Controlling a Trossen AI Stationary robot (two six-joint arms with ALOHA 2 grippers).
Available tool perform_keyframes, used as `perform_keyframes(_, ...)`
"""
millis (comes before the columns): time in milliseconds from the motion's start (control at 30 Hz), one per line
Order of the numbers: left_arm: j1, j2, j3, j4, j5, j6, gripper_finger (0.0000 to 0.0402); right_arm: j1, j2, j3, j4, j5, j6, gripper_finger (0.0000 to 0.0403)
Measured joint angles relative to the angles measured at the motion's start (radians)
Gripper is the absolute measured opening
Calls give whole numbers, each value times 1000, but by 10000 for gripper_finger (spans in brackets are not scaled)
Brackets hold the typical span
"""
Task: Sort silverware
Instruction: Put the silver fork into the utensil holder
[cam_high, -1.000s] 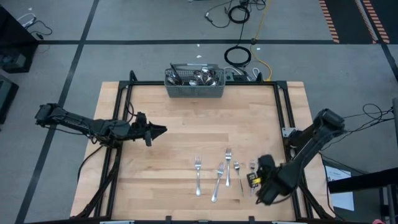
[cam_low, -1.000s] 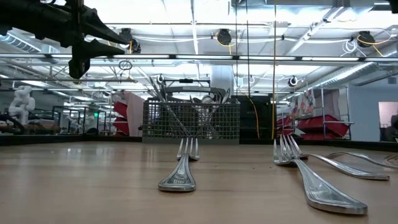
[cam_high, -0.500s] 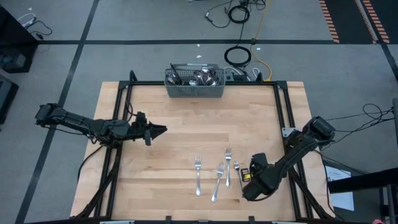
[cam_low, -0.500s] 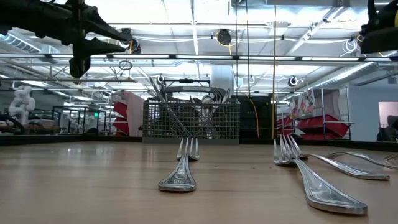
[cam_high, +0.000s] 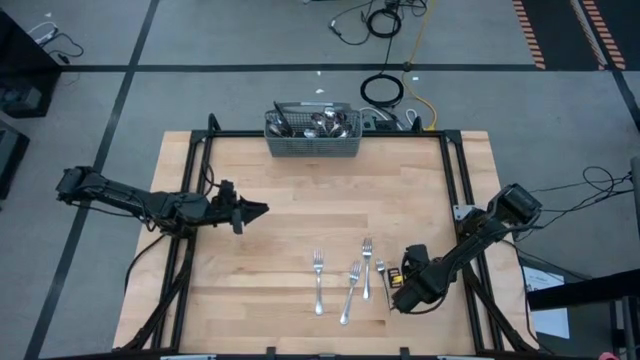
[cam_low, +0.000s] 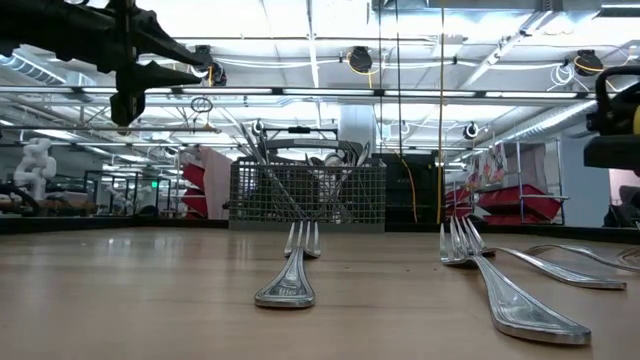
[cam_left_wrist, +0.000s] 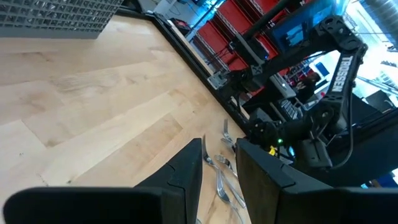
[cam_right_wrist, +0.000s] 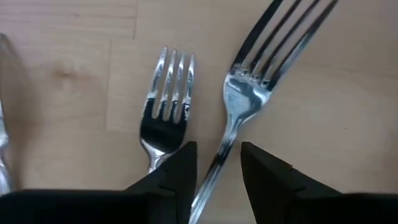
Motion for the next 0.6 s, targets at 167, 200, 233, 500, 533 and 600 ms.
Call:
perform_keyframes(167, 0, 0, 0, 0, 0, 0, 105, -20, -2, -16, 38, -19, -19, 31)
perform_keyframes(200, 0, 0, 0, -1, 0, 0, 105, -20, -2, -15, 37, -21, -29, 17)
perform_keyframes(233, 0, 0, 0, 0, 0, 0, 105, -21, -2, -15, 35, -22, -28, 13)
perform_keyframes(500, 0, 0, 0, 0, -1, 2, 105, -39, 15, 65, -109, 23, -39, 3)
perform_keyframes(533, 0, 0, 0, 0, -2, 3, 105, -48, 16, 86, -169, 67, -44, 3)
perform_keyframes(600, 0, 0, 0, 0, -2, 3, 105, -76, 10, 138, -270, 158, -52, 2)
